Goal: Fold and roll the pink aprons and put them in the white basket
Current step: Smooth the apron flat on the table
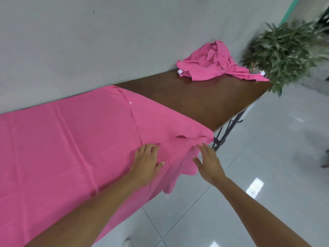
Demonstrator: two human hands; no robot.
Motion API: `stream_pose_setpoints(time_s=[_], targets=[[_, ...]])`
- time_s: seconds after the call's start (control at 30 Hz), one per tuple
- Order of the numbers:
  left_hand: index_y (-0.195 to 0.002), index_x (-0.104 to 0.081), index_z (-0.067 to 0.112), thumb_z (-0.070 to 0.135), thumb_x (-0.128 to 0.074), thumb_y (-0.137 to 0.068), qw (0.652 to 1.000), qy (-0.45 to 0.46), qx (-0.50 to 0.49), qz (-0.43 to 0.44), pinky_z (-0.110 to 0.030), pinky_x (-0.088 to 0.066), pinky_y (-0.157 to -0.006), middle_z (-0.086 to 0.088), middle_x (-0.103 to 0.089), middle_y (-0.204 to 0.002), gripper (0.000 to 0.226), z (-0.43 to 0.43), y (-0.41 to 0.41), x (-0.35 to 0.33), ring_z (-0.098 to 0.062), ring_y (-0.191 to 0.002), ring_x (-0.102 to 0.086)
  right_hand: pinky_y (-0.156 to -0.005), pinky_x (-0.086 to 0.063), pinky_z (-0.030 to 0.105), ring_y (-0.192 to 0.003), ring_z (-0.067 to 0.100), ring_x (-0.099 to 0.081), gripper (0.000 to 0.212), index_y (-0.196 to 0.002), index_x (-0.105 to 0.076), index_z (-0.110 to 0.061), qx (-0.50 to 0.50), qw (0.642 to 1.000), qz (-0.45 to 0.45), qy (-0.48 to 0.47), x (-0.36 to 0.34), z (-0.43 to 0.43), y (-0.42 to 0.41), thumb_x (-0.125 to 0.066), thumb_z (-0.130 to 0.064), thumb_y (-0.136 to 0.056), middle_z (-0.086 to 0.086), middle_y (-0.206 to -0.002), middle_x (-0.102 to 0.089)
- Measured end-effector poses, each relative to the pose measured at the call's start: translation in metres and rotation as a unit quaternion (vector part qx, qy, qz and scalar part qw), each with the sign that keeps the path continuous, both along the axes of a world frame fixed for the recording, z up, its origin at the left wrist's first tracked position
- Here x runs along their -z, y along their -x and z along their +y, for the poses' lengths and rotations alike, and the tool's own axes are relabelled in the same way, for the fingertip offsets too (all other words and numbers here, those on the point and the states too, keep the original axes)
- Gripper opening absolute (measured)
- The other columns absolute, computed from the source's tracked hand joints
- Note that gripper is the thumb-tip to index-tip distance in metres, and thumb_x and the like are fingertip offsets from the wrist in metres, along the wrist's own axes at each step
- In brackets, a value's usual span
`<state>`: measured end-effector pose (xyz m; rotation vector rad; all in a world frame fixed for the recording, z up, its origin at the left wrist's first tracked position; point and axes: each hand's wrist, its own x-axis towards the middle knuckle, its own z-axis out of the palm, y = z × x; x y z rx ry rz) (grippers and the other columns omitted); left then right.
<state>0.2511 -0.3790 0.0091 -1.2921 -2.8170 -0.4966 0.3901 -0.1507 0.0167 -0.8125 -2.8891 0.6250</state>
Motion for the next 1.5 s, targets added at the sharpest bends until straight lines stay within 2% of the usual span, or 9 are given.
stream_pose_setpoints(time_s=[0.17,0.33,0.47,0.6,0.7,0.87,1.03,1.23,1.5], targets=[[-0.114,-0.062,0.023,0.048,-0.038,-0.089,0.998,-0.026,0.05,0.022,-0.041,-0.045,-0.09,0.006,-0.059,-0.11,0.043,0.025,0.017,0.007,-0.021,-0.102,-0.057,-0.117,-0.033,0.049,-0.153,0.028,-0.019,0.056,-0.156,-0.034,-0.019,0.01,0.998,-0.035,-0.054,-0.006,0.044,0.023,-0.043,-0.042,-0.105,0.003,-0.167,-0.019],[-0.106,-0.058,0.028,0.043,-0.047,-0.092,0.995,-0.074,0.058,0.03,-0.037,-0.04,-0.086,0.01,-0.054,-0.105,0.024,0.03,0.023,0.021,-0.018,-0.096,-0.051,-0.115,-0.035,0.054,-0.152,0.027,-0.023,0.052,-0.152,-0.044,-0.024,-0.015,0.995,-0.054,-0.08,0.005,0.073,0.035,-0.043,-0.045,-0.104,-0.001,-0.166,-0.024],[-0.104,-0.059,0.028,0.04,-0.05,-0.091,0.994,-0.088,0.062,0.029,-0.038,-0.039,-0.083,0.01,-0.054,-0.105,0.019,0.031,0.025,0.023,-0.019,-0.096,-0.051,-0.106,-0.044,0.054,-0.136,0.03,-0.046,0.032,-0.13,-0.066,-0.021,-0.058,0.993,0.031,-0.096,-0.001,0.072,0.054,-0.057,-0.028,-0.1,0.004,-0.15,-0.05],[-0.104,-0.059,0.028,0.039,-0.052,-0.09,0.994,-0.085,0.063,0.032,-0.037,-0.038,-0.084,0.009,-0.054,-0.106,0.019,0.032,0.025,0.023,-0.018,-0.098,-0.052,-0.103,-0.046,0.053,-0.132,0.031,-0.051,0.027,-0.11,-0.075,-0.016,-0.15,0.978,0.092,-0.111,-0.004,0.055,0.085,-0.055,-0.03,-0.097,0.003,-0.139,-0.061],[-0.103,-0.059,0.029,0.04,-0.053,-0.09,0.994,-0.083,0.059,0.03,-0.037,-0.038,-0.083,0.01,-0.053,-0.106,0.018,0.032,0.026,0.023,-0.017,-0.097,-0.051,-0.101,-0.048,0.052,-0.127,0.032,-0.055,0.018,-0.103,-0.076,-0.013,-0.217,0.96,0.131,-0.12,-0.006,0.043,0.106,-0.063,-0.021,-0.094,0.003,-0.132,-0.065],[-0.106,-0.059,0.029,0.04,-0.056,-0.09,0.995,-0.08,0.058,0.025,-0.037,-0.041,-0.083,0.01,-0.052,-0.106,0.019,0.031,0.025,0.023,-0.017,-0.096,-0.051,-0.1,-0.05,0.046,-0.119,0.025,-0.06,0.021,-0.112,-0.074,-0.009,-0.282,0.938,0.168,-0.111,-0.004,0.032,0.123,-0.067,-0.013,-0.092,0.002,-0.127,-0.069],[-0.112,-0.059,0.031,0.043,-0.054,-0.089,0.997,-0.063,0.049,0.021,-0.035,-0.036,-0.085,0.012,-0.052,-0.11,0.026,0.031,0.024,0.022,-0.016,-0.099,-0.052,-0.101,-0.05,0.043,-0.12,0.024,-0.055,0.037,-0.127,-0.065,-0.007,-0.217,0.958,0.167,-0.08,-0.014,0.072,0.145,-0.054,-0.022,-0.094,0.005,-0.13,-0.064],[-0.14,-0.051,0.032,0.055,-0.05,-0.095,0.999,-0.023,0.033,-0.017,-0.028,-0.029,-0.108,0.015,-0.044,-0.133,0.051,0.03,0.023,0.018,-0.009,-0.126,-0.042,-0.113,-0.036,0.036,-0.134,0.025,-0.041,0.05,-0.143,-0.05,-0.005,-0.178,0.978,0.08,-0.071,-0.028,0.147,0.188,-0.062,-0.019,-0.096,0.007,-0.149,-0.049],[-0.142,-0.052,0.033,0.055,-0.052,-0.096,1.0,0.01,0.007,-0.009,-0.033,-0.026,-0.114,0.014,-0.044,-0.143,0.052,0.034,0.021,0.017,-0.011,-0.137,-0.039,-0.118,-0.029,0.043,-0.143,0.03,-0.029,0.058,-0.151,-0.041,-0.009,-0.168,0.983,0.009,-0.068,-0.003,0.209,0.216,-0.056,-0.03,-0.1,0.009,-0.157,-0.038]])
